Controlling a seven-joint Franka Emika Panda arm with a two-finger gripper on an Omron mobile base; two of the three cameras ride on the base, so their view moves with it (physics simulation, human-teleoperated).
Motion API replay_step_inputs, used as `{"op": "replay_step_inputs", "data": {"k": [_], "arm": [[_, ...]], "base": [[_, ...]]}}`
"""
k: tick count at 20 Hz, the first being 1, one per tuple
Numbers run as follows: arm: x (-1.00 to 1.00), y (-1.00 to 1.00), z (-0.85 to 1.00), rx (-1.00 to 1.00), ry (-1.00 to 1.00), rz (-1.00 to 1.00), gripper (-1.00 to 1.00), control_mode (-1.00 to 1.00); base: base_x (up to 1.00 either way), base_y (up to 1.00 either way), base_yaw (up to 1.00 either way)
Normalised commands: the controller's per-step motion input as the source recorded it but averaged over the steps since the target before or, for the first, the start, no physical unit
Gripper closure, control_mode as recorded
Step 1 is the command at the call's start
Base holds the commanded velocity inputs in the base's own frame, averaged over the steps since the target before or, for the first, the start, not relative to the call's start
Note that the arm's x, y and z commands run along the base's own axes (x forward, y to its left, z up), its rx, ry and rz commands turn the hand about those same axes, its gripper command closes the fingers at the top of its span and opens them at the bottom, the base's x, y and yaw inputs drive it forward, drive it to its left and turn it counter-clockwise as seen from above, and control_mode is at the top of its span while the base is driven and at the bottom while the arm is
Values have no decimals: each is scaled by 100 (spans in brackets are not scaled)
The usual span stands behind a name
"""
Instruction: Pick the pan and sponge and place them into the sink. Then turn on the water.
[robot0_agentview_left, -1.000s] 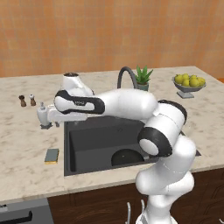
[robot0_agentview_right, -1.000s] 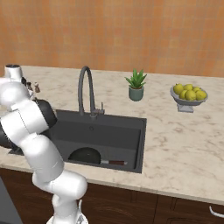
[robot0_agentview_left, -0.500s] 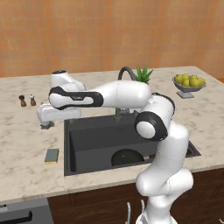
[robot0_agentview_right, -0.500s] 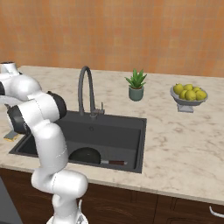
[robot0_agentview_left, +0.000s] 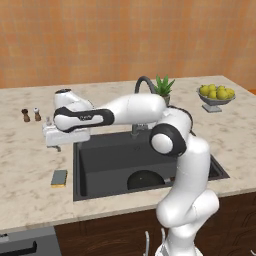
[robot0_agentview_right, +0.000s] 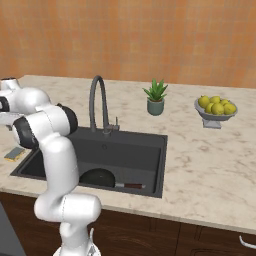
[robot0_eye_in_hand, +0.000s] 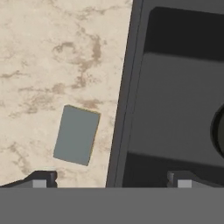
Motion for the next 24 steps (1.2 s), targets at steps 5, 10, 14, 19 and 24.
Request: {"op": "replay_step_inputs", "data": {"k": [5, 10, 14, 19, 24], "arm": [[-5, 16, -33, 0, 0, -1, -100, -100], [-2, 22, -36, -2, 0, -2, -100, -100], [0, 16, -30, 0, 0, -3, -100, -100], [-2, 6, -29, 0, 0, -4, -100, -100], [-11, 12, -26, 0, 0, -5, -100, -100]], "base": [[0, 0, 0], [0, 0, 0], [0, 0, 0], [0, 0, 0], [0, 0, 0]]}}
